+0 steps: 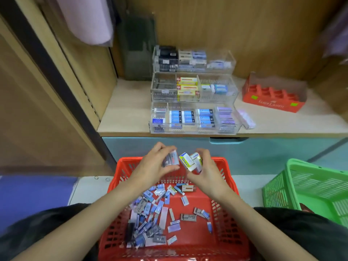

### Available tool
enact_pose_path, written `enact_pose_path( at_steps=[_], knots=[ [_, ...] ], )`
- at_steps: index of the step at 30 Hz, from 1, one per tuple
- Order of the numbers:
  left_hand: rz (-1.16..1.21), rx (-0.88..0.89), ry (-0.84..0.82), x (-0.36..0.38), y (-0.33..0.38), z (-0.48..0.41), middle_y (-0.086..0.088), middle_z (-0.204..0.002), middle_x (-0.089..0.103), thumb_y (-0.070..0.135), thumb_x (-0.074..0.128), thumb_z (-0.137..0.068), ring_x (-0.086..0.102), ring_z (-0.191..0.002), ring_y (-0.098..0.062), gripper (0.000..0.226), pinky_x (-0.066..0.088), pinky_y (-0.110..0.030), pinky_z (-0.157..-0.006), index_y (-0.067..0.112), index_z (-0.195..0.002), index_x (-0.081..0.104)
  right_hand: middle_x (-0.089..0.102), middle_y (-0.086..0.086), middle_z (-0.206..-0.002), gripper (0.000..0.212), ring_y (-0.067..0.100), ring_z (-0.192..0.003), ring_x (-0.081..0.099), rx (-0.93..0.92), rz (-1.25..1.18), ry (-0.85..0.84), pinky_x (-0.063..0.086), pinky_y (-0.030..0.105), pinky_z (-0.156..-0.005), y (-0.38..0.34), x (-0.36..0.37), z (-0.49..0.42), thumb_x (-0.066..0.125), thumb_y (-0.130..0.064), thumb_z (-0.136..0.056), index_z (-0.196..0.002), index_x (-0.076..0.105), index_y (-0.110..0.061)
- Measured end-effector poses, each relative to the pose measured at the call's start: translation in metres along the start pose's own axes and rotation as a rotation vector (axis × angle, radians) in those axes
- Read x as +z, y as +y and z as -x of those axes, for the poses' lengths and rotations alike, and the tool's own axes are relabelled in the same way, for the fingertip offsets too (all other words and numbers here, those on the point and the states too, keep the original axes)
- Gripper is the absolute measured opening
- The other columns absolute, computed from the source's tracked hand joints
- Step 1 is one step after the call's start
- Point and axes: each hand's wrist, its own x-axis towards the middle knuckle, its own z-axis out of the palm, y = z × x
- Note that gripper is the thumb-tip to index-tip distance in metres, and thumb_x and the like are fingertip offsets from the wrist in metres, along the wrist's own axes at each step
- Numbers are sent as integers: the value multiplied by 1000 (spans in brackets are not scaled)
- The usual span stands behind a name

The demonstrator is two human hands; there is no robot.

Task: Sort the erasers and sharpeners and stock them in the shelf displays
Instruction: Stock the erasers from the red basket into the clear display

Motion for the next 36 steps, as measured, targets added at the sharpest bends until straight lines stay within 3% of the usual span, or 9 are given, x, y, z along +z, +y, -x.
enact_pose_path(
  at_steps=[2,6,14,18,23,24,29,33,36],
  knots=[
    [14,14,15,-10,9,-8,5,-100,42,27,75,-78,46,-86,-6,56,33,-11,-81,10,-128,55,53,-6,-95,52,3,-81,53,-11,-50,-44,38,5,-71,-11,-12,-1,67,-10,-80,-117,32,-18],
    [23,35,32,-28,24,-34,5,-101,42,25,75,-78,45,-86,-5,58,28,0,-80,11,-130,54,52,-3,-108,55,10,-93,52,-57,-18,12,34,0,-75,-27,-34,-16,65,-10,-80,-121,30,-20],
    [49,19,167,-50,29,-94,12,-94,44,22,78,-74,49,-85,-10,57,35,-13,-78,11,-126,58,45,3,-126,64,16,-115,46,-78,51,122,29,14,-87,-42,-72,-72,64,-13,-77,-132,30,-8],
    [59,14,169,-44,21,-109,17,-90,41,24,78,-73,50,-83,-12,58,35,-13,-77,10,-126,58,46,-5,-103,51,6,-89,47,-27,-25,192,31,0,-71,-40,-89,-95,64,-6,-81,-117,30,-17],
    [81,10,174,-41,12,-127,14,-95,45,25,77,-75,51,-85,-8,56,34,-4,-78,17,-127,58,54,1,-102,57,18,-85,54,-83,0,257,46,33,-79,-42,-107,-129,62,-17,-77,-121,27,-27],
    [88,6,177,-43,11,-131,13,-96,45,25,77,-76,51,-84,-7,55,34,-3,-78,18,-127,57,53,1,-105,57,18,-88,54,-89,-19,263,45,33,-80,-43,-111,-139,61,-16,-77,-121,28,-27],
    [158,-19,214,-52,13,-146,12,-98,46,21,77,-75,54,-84,-9,53,47,-28,-81,21,-125,59,48,-9,-106,57,-7,-93,43,-160,19,225,31,7,-74,-58,-119,-181,62,-28,-75,-123,35,-16],
    [175,-16,246,-57,6,-147,13,-99,48,21,78,-74,52,-87,-3,51,48,-28,-78,26,-122,60,54,12,-122,61,24,-105,53,-114,178,60,41,30,-78,-67,-109,-221,66,-18,-79,-129,31,-12],
    [183,-22,260,-60,-2,-146,15,-101,48,22,78,-74,52,-89,0,50,51,-30,-77,26,-121,61,48,14,-129,59,30,-116,46,-145,426,6,41,36,-89,-79,-95,-239,66,-24,-80,-128,35,-8]
  ],
)
